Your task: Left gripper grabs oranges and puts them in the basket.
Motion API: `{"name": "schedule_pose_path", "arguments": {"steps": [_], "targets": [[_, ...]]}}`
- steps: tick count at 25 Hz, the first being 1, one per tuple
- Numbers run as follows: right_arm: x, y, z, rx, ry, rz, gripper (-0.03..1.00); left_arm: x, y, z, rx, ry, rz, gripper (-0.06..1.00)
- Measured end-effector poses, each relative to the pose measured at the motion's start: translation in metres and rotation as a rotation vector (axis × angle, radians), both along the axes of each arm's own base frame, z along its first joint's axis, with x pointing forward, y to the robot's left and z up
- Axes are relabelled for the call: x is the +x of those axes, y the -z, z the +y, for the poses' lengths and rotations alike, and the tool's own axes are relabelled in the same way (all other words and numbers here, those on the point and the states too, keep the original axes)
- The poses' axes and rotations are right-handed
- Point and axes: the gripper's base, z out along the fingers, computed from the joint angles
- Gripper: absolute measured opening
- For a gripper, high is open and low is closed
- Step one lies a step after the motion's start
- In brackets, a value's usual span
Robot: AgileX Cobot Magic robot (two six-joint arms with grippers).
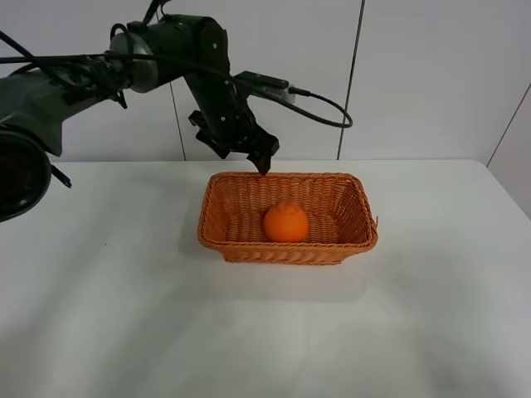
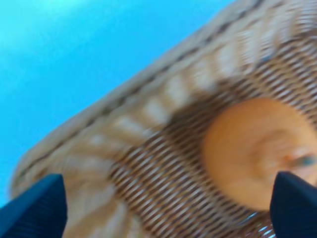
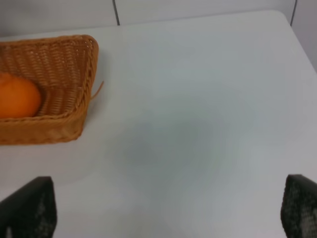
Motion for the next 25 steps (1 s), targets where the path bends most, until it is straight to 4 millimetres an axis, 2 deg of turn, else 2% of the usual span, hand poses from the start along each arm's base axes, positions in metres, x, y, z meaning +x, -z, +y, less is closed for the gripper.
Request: {"name": "schedule_pose_path", "arguments": {"steps": [5,11,15,20,25], "targets": [[0.000,0.000,0.000,0.000,0.000,0.000,0.69,0.019,-0.021,0.058,0.013,-0.113,-0.038,0.92],[0.000,0.000,0.000,0.000,0.000,0.000,0.69,0.038,-0.047,0.158,0.023,-0.312,-0.093,0.91],[0.000,0.000,0.000,0.000,0.000,0.000,0.69,0.039,-0.057,0.207,0.036,-0.401,-0.102,0.90],[0.000,0.000,0.000,0.000,0.000,0.000,0.69,0.031,-0.068,0.236,0.041,-0.452,-0.084,0.90],[0.000,0.000,0.000,0.000,0.000,0.000,0.69,0.012,-0.096,0.242,0.026,-0.466,-0.127,0.90]]}}
